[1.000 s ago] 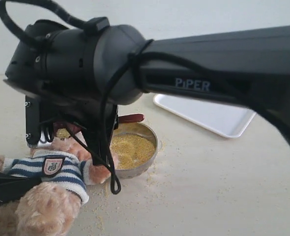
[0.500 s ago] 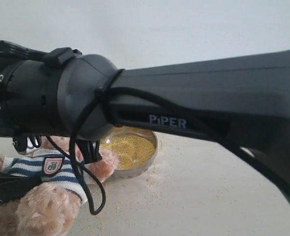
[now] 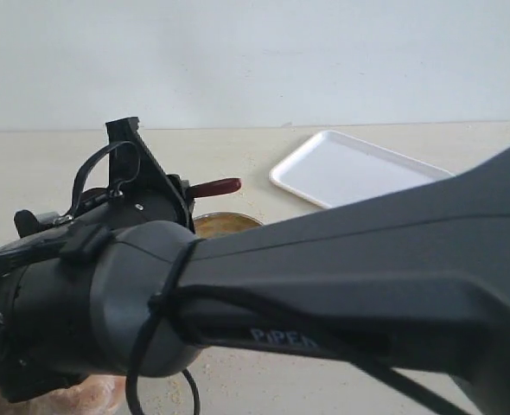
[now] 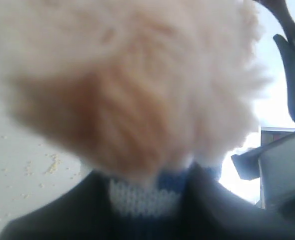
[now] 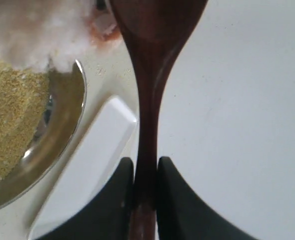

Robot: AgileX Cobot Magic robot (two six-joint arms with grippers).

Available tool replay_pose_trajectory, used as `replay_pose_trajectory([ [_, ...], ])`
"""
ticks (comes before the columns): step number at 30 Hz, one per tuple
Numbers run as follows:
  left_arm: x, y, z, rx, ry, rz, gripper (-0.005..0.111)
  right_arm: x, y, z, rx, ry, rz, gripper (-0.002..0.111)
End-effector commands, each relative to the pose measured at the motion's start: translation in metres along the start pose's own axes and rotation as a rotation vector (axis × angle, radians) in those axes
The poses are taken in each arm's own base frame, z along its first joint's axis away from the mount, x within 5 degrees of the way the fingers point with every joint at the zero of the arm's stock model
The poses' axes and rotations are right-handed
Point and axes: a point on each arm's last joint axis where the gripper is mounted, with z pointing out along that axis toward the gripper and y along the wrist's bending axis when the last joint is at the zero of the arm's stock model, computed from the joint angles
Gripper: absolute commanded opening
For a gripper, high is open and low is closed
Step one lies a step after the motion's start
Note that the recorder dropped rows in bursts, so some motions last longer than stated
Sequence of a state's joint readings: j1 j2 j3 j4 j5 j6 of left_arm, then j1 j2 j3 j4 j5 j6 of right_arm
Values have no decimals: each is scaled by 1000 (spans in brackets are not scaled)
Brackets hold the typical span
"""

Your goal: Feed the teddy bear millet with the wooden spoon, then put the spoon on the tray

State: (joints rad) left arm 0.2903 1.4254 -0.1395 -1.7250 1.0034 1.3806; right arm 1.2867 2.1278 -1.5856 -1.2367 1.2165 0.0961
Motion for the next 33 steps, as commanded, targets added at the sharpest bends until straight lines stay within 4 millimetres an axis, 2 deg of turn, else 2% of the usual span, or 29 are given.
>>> replay_pose_trajectory([
  [1,1,-4,-1,47,-3,-5,5,3,-4,-3,7,0,61,0],
  [6,1,-4,-1,47,-3,-5,5,15,-12,-16,-124,-10,162,0],
  [10,1,-4,-1,46,-3,-1,5,28,-25,-27,-173,-31,195,0],
  [16,1,-3,-1,44,-4,26,5,67,-49,-37,-425,-97,186,0],
  [19,0,-4,-1,45,-10,40,5,89,-59,-25,-561,-109,245,0],
  [24,0,-4,-1,53,-9,41,5,122,-66,18,-689,-44,350,0],
  [29,-9,-4,0,15,-33,72,5,112,-34,61,-811,59,363,0],
  [33,-12,-5,0,20,-36,64,5,101,-13,79,-828,103,279,0],
])
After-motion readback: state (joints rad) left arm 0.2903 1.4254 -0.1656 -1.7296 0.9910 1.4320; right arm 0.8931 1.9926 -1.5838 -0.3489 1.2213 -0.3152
